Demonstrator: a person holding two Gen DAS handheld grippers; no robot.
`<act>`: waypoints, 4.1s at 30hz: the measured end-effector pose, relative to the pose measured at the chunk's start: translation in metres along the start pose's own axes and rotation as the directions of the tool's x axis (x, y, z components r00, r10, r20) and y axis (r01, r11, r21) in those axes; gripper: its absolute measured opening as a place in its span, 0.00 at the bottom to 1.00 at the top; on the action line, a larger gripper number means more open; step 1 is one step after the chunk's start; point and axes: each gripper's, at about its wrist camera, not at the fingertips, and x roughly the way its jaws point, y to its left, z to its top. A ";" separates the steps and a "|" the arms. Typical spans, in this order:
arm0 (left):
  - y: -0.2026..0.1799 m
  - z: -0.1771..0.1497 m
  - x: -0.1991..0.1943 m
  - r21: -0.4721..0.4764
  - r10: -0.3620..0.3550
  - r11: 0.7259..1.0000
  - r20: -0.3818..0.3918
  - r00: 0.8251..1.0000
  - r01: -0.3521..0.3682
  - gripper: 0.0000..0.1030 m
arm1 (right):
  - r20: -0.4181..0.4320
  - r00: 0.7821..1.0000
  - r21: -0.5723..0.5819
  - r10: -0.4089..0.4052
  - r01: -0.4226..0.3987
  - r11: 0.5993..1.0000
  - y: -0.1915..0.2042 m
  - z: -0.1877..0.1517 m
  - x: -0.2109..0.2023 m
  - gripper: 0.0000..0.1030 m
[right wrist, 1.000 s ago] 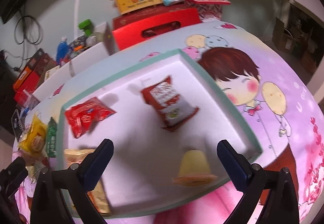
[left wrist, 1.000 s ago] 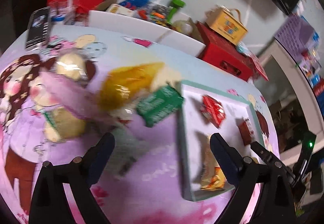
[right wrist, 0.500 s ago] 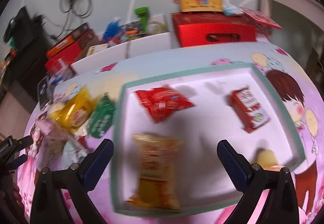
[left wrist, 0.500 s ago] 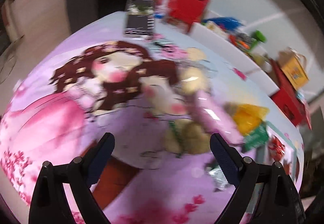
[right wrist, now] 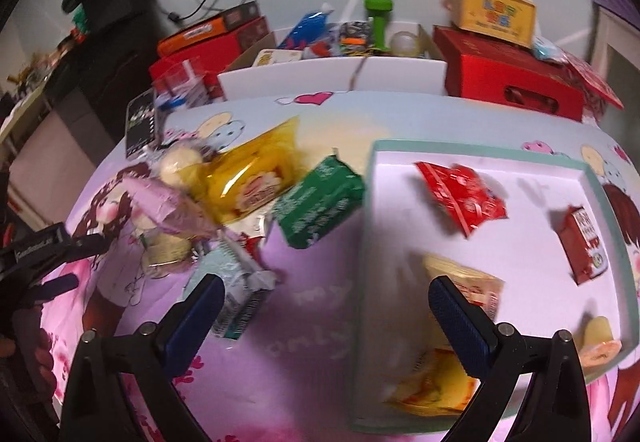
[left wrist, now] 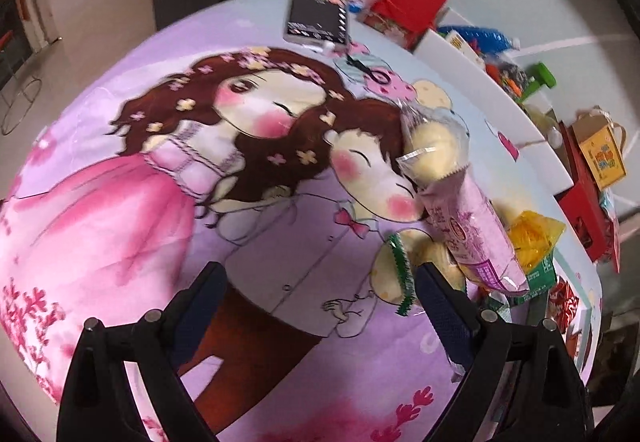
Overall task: Organize snacks
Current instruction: 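Move both tools back toward the remaining snack pile, then grasp the green-print clear packet with the right gripper while the left grasps the green-edged round cake packet, then carry both packets over the white tray and open both grippers to release them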
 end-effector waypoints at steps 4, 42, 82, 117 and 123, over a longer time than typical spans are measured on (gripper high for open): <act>-0.013 0.001 0.012 0.042 -0.034 0.999 -0.027 0.999 0.035 0.92 | -0.012 1.000 -0.040 0.018 -0.019 0.999 0.015 0.002 0.008 1.00; -0.087 -0.001 0.062 0.297 0.003 0.954 -0.079 0.997 0.021 0.92 | -0.147 0.988 -0.220 0.035 -0.067 0.973 0.063 -0.013 0.066 1.00; -0.070 -0.010 0.036 0.308 -0.005 0.951 -0.090 0.996 0.032 0.50 | -0.129 0.989 -0.186 0.075 -0.099 0.978 0.060 -0.009 0.057 0.59; -0.035 0.011 -0.013 0.165 -0.092 0.982 0.020 0.996 0.087 0.26 | -0.046 0.993 -0.123 0.105 -0.110 0.986 0.044 -0.001 0.022 0.58; -0.035 0.013 -0.031 0.174 -0.107 0.980 0.063 0.992 0.094 0.26 | -0.022 0.994 -0.110 0.105 -0.106 0.988 0.041 0.001 0.014 0.58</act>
